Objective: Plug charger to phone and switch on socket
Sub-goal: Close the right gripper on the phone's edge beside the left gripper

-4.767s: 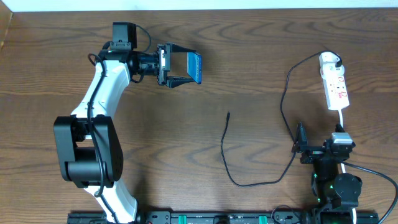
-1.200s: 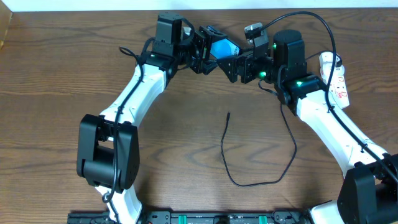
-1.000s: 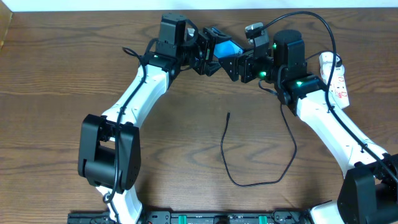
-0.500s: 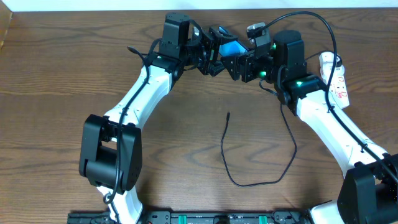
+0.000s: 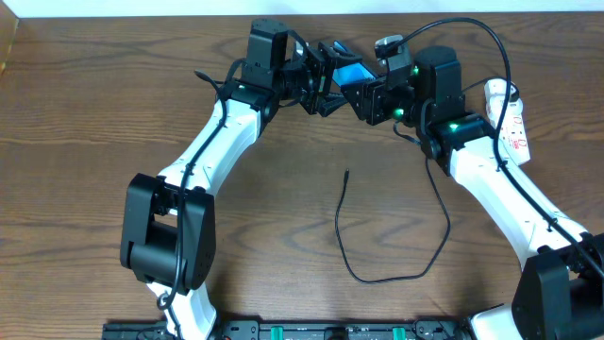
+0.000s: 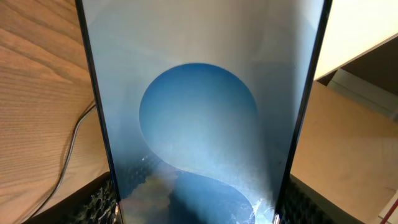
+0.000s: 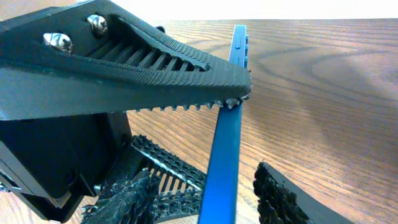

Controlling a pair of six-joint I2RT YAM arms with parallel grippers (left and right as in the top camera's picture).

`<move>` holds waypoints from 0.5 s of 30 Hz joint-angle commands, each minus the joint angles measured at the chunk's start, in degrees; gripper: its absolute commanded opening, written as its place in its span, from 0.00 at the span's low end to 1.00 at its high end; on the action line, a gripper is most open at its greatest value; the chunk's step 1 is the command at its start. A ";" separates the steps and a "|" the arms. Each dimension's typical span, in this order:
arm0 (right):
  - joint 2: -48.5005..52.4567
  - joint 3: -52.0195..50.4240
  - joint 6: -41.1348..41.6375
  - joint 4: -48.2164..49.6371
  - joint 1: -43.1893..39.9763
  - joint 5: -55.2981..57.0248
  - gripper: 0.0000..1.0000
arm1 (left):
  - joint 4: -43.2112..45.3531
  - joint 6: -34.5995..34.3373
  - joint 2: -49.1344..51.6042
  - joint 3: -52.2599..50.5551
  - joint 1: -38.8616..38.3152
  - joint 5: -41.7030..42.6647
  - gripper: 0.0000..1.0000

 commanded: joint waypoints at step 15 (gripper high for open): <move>0.81 1.01 -0.11 -0.13 0.81 1.09 0.01 | 0.52 -0.04 -2.14 1.27 -0.76 2.14 0.07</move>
